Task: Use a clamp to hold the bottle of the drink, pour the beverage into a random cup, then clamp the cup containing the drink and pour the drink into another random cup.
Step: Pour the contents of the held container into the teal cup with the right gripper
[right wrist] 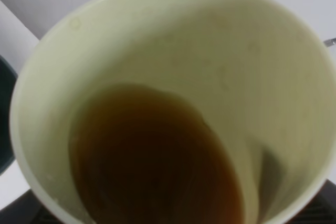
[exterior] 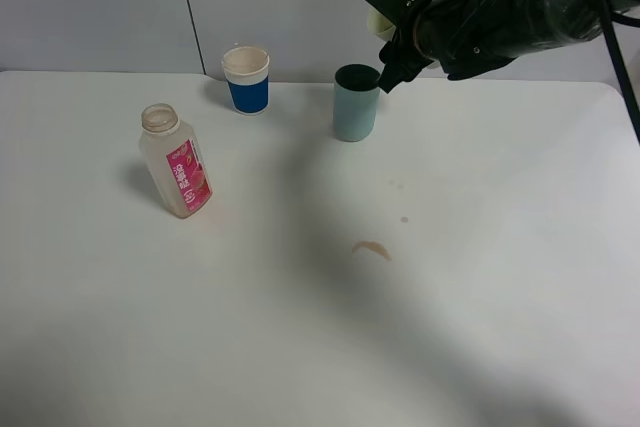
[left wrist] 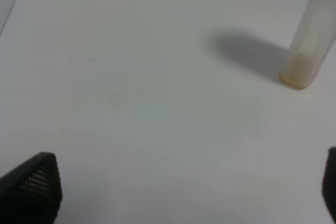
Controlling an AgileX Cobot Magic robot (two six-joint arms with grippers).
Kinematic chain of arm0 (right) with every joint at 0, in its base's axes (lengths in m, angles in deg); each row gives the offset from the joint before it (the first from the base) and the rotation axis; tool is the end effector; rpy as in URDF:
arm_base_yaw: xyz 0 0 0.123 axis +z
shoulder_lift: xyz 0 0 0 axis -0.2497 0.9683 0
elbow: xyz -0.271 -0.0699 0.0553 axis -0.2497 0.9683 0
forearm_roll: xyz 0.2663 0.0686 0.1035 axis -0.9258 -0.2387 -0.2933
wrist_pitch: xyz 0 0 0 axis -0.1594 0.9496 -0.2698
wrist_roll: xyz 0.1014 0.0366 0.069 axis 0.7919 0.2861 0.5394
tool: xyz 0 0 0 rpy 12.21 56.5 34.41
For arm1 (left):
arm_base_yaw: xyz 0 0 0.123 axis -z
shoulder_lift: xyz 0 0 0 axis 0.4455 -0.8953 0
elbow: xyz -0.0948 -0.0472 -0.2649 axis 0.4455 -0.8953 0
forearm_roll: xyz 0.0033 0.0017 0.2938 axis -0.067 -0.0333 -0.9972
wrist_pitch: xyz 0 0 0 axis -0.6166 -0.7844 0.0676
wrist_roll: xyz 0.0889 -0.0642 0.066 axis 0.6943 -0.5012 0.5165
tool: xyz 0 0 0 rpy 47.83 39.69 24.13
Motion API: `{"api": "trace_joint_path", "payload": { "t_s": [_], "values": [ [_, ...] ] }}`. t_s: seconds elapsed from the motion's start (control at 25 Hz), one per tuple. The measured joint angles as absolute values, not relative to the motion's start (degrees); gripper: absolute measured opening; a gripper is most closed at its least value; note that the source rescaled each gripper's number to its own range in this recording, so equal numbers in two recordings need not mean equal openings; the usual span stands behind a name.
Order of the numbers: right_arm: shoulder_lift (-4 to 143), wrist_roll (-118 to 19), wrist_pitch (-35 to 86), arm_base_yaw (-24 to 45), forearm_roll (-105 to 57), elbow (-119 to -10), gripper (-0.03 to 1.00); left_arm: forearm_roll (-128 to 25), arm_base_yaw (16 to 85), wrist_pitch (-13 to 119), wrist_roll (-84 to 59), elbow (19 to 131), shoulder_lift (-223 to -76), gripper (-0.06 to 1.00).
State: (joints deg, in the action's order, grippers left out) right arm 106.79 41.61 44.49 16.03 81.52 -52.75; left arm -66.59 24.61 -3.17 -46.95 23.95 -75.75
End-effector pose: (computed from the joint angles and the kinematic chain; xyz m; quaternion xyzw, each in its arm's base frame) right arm 0.4390 0.1889 0.1519 -0.3344 0.7921 -0.2122 0.4645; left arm 0.0649 0.0058 0.2826 -0.0191 0.8488 0.0222 0.5279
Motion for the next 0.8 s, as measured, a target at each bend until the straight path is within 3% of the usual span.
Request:
{"api": "trace_joint_path", "payload": {
  "t_s": [0.8],
  "values": [
    [109.0,38.5,51.1,18.8,81.5,-52.9,0.00,-66.6,24.6,-3.2,-46.9,23.9,-75.8,1.00]
  ]
}}
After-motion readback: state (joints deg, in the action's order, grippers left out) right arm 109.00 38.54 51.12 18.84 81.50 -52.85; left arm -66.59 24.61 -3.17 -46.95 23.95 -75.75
